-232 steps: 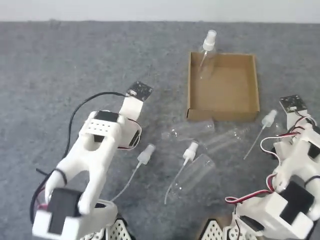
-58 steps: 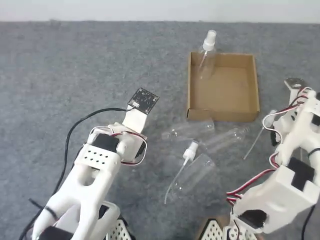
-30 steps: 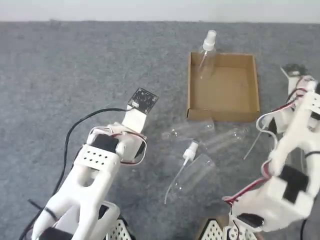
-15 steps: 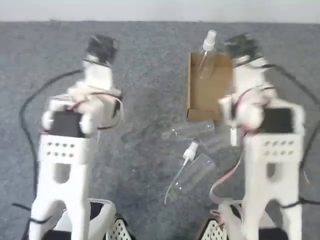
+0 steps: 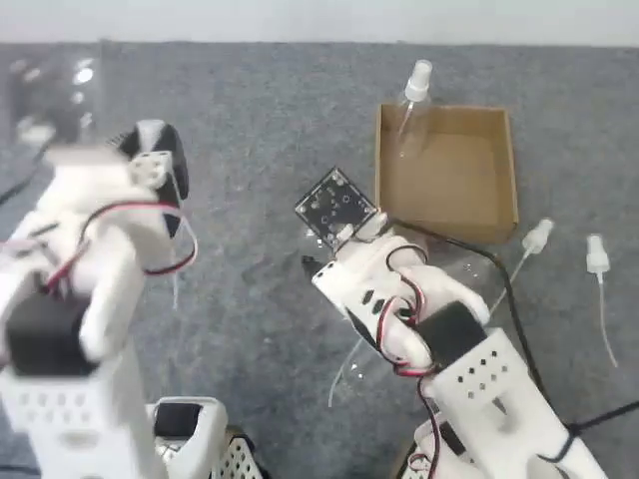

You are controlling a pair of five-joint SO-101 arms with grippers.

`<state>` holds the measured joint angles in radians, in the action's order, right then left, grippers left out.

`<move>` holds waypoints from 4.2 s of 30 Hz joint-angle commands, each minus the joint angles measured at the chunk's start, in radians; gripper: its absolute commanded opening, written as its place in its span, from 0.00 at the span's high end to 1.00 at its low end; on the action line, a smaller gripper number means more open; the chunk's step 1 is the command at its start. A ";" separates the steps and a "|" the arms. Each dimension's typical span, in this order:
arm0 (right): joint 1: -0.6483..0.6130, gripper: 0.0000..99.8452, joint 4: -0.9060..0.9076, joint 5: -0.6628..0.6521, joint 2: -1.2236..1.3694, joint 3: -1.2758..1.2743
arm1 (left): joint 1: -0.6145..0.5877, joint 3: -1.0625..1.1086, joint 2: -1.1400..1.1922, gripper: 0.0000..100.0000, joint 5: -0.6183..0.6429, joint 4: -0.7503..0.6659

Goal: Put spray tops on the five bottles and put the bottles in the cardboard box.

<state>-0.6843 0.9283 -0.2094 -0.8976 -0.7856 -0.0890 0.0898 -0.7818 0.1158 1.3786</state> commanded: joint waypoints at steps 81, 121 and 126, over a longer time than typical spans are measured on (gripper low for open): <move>-0.128 0.99 -0.386 0.009 -0.344 -0.431 | 0.144 0.591 -0.195 0.87 0.089 -0.295; 0.085 0.99 -0.432 0.160 0.346 0.262 | 0.091 0.961 -0.273 0.80 -0.017 -0.483; 0.085 0.99 -0.403 0.161 0.476 0.376 | 0.095 1.082 -0.554 0.80 -0.054 -0.482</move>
<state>-0.6122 0.5140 -0.0621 -0.4434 -0.5294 0.0046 1.1224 -1.1086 0.0836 0.9152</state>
